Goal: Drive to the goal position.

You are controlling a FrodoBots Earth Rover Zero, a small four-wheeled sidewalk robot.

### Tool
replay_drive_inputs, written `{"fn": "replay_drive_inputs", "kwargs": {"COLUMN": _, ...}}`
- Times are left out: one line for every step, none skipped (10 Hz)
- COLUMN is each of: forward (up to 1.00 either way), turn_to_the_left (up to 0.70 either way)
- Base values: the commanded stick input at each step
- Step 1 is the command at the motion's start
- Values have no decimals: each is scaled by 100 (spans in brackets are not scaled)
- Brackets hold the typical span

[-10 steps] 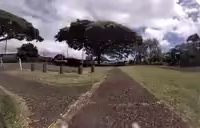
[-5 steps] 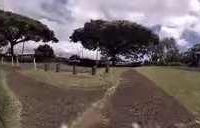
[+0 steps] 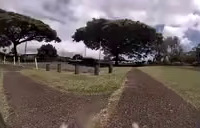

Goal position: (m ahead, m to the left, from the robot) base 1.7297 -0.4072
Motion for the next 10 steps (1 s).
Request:
{"fn": "replay_drive_inputs", "kwargs": {"forward": 85, "turn_to_the_left": 27}}
{"fn": "replay_drive_inputs", "kwargs": {"forward": 85, "turn_to_the_left": 27}}
{"fn": "replay_drive_inputs", "kwargs": {"forward": 30, "turn_to_the_left": 39}}
{"fn": "replay_drive_inputs", "kwargs": {"forward": 0, "turn_to_the_left": 45}}
{"fn": "replay_drive_inputs", "kwargs": {"forward": 0, "turn_to_the_left": 45}}
{"fn": "replay_drive_inputs", "kwargs": {"forward": 0, "turn_to_the_left": 45}}
{"fn": "replay_drive_inputs", "kwargs": {"forward": 0, "turn_to_the_left": 45}}
{"fn": "replay_drive_inputs", "kwargs": {"forward": 0, "turn_to_the_left": 45}}
{"fn": "replay_drive_inputs", "kwargs": {"forward": 0, "turn_to_the_left": 45}}
{"fn": "replay_drive_inputs", "kwargs": {"forward": 0, "turn_to_the_left": 45}}
